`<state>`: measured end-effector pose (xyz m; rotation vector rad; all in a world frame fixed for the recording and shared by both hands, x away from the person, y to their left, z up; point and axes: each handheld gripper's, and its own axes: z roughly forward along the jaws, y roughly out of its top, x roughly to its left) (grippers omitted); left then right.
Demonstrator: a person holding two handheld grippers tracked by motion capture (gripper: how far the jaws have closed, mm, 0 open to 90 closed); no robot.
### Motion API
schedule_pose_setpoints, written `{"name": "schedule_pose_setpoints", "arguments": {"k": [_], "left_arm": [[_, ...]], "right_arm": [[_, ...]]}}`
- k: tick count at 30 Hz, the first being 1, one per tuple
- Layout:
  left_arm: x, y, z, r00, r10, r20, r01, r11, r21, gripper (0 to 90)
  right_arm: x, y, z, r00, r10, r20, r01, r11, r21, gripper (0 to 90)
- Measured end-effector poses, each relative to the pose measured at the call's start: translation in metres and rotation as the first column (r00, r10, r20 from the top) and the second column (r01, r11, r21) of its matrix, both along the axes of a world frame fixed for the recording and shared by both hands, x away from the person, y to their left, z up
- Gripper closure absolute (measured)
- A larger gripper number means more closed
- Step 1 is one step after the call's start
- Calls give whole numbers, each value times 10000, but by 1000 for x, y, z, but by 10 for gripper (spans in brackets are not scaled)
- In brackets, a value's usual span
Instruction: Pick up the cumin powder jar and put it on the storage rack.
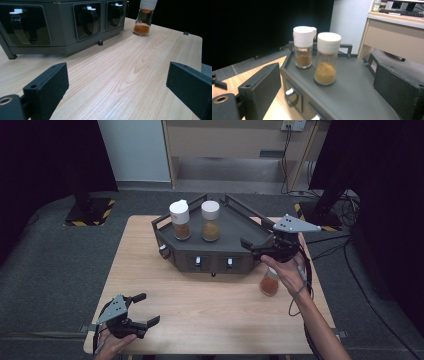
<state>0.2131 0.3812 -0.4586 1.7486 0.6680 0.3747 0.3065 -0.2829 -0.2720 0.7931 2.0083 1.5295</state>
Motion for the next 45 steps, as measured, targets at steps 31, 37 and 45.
{"name": "schedule_pose_setpoints", "arguments": {"k": [31, 37, 45], "left_arm": [[-1, -1, 1, 10000, 30, 5, -30, 10000, 43, 30], [-1, 0, 1, 10000, 66, -20, -66, 10000, 35, 30], [-1, 0, 1, 10000, 92, -22, -91, 9999, 52, 30]], "right_arm": [[-125, -66, -89, 9967, -752, -304, 757, 9970, 151, 73], [-134, -80, -113, 9942, -881, -615, 901, 9954, 311, 73], [-138, -87, -131, 9888, -1183, -910, 1205, 9925, 191, 77]]}}
